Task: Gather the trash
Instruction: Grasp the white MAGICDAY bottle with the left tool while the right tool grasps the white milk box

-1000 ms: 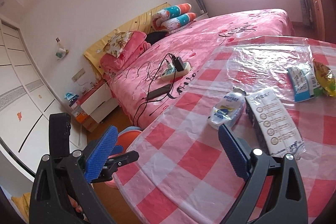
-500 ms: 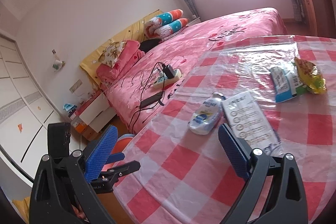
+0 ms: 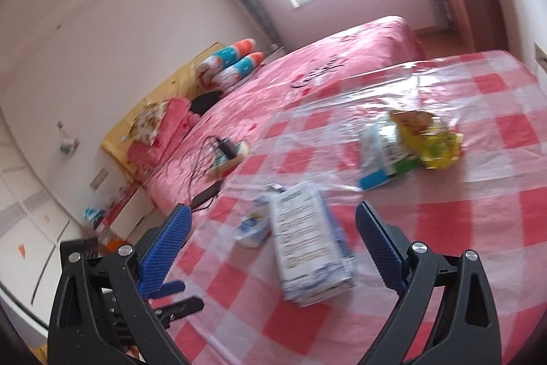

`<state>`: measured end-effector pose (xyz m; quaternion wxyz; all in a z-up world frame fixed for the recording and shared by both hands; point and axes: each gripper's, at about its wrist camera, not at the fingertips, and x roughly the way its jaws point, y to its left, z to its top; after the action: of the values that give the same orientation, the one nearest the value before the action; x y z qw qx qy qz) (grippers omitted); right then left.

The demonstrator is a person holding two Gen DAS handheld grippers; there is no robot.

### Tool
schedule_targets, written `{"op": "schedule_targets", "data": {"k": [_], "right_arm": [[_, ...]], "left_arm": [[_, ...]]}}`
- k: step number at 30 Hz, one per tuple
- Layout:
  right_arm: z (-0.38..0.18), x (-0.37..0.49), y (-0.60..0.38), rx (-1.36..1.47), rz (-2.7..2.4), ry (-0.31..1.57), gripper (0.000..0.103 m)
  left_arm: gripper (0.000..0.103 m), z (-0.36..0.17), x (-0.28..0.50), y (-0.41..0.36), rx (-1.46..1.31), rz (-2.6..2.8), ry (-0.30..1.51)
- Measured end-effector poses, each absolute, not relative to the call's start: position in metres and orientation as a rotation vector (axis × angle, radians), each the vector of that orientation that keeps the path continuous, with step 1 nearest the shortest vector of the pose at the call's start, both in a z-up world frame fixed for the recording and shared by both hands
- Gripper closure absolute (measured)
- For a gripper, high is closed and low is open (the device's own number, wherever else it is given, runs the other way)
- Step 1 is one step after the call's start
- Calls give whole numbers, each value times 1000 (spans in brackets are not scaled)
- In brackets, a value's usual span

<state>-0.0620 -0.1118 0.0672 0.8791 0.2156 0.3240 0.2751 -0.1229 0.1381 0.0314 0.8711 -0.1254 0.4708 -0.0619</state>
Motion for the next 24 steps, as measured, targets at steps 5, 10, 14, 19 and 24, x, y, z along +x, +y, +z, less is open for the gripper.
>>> {"op": "schedule_targets", "data": {"k": [5, 10, 14, 19, 24], "right_arm": [[60, -50, -148, 513, 511, 674, 8], [50, -42, -165, 552, 497, 702, 8], [44, -39, -159, 541, 525, 734, 8], [37, -37, -142, 500, 575, 773, 8], [31, -37, -120, 440, 621, 811, 8]], "left_arm": [[25, 30, -102, 116, -216, -146, 986], [25, 31, -67, 114, -173, -124, 974], [25, 30, -41, 112, -134, -113, 972], [25, 22, -16, 111, -93, -97, 985], [25, 10, 2, 109, -73, -86, 1007]]}}
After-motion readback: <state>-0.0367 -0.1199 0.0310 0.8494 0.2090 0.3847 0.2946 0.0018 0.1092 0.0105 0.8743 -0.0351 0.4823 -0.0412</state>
